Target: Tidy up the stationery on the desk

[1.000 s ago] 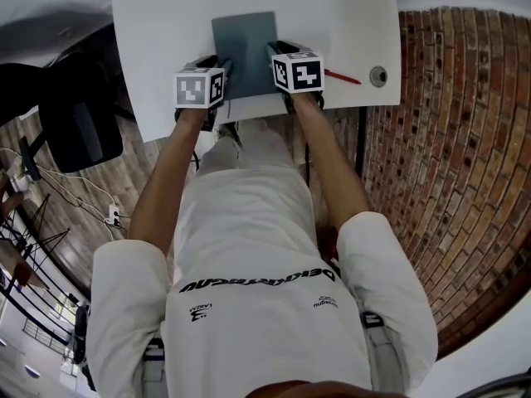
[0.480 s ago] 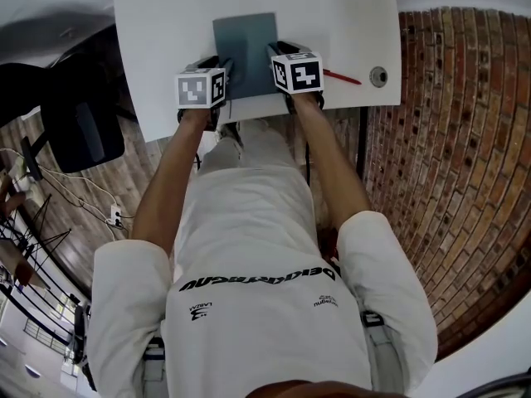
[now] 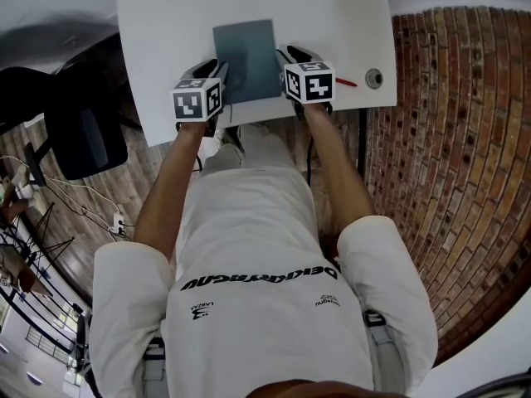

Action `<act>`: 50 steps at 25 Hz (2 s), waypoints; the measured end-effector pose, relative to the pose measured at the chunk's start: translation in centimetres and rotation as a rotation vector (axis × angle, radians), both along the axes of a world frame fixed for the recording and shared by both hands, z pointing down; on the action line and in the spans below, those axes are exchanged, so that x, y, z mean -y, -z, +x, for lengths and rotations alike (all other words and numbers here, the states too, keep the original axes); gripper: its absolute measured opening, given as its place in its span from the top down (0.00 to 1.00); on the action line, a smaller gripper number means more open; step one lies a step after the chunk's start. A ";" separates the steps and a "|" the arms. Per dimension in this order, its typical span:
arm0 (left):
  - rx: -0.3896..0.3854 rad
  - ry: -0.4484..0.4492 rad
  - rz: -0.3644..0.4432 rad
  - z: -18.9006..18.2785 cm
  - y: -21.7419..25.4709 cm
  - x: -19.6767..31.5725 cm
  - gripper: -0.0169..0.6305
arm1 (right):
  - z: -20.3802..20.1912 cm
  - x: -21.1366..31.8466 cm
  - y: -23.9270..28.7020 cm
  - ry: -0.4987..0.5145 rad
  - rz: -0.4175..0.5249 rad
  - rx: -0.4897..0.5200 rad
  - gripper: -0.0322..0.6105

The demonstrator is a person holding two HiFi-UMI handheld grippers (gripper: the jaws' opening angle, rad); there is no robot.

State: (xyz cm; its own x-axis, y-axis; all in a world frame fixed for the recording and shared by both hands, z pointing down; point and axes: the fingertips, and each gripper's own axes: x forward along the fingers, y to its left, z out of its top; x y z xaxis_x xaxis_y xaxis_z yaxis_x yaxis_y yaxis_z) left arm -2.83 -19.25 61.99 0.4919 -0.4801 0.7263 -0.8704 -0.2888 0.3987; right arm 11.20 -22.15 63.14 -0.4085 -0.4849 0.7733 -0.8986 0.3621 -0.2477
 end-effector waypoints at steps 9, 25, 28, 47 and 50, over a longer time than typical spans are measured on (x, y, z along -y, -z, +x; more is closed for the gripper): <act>-0.051 -0.007 0.189 0.8 6.3 -0.1 0.98 | 3.5 -1.5 4.1 0.176 0.183 -0.148 0.78; -0.090 -0.107 0.296 2.1 11.9 -3.8 0.98 | 10.8 -8.8 -0.5 0.916 0.000 -0.520 0.79; -0.083 -0.125 0.299 2.1 11.8 -4.5 0.98 | 12.5 -9.0 -1.6 0.999 -0.034 -0.587 0.80; -0.061 -0.135 0.297 1.3 11.7 -5.5 0.98 | 13.8 -8.8 -3.5 0.966 -0.135 -0.583 0.87; -0.066 -0.131 0.297 1.2 11.7 -5.4 0.98 | 13.1 -8.3 -2.2 0.893 -0.136 -0.534 0.87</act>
